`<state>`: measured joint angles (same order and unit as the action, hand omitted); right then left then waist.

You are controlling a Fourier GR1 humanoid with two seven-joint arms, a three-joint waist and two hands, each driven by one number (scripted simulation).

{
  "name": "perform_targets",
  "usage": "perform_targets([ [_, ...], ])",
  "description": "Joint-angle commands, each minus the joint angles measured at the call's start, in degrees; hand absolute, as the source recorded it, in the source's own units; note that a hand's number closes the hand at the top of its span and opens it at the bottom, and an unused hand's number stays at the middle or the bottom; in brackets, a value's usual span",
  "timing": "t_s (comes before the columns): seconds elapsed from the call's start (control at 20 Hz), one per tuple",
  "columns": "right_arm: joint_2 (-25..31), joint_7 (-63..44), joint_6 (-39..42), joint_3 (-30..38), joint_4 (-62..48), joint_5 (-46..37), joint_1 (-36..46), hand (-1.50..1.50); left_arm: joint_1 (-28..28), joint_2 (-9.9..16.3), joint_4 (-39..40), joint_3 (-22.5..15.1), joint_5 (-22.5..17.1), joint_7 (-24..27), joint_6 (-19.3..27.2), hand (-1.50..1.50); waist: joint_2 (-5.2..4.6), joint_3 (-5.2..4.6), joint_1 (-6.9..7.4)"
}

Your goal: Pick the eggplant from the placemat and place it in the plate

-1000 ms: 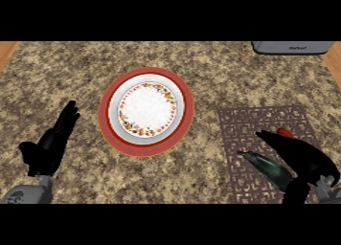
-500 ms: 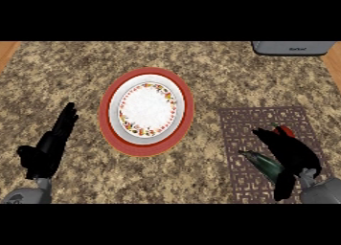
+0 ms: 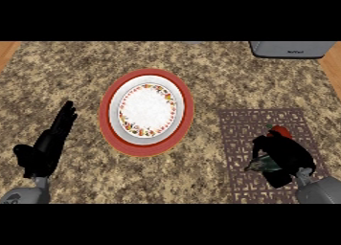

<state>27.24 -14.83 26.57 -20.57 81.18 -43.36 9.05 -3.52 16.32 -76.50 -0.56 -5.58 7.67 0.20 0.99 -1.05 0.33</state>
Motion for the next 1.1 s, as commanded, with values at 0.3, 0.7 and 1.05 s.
perform_targets([
  [0.3,-1.0,9.5,-10.3,-1.6,0.6,-6.3,-3.4,1.5,-2.1,-0.2,1.9,1.7,0.2,-1.1,-1.0,0.0,-0.98,1.07,-0.53],
  [0.7,-6.7,2.5,-28.8,9.6,7.8,-6.6,-6.2,1.5,2.0,-1.1,-1.3,0.9,1.0,0.6,-0.7,0.0,-0.72,1.06,-0.93],
  [1.05,-6.7,1.4,-24.2,10.8,23.6,-4.4,-9.4,1.5,-0.9,-2.3,-0.2,1.5,2.9,-1.5,0.8,0.0,-0.89,1.04,-0.7],
])
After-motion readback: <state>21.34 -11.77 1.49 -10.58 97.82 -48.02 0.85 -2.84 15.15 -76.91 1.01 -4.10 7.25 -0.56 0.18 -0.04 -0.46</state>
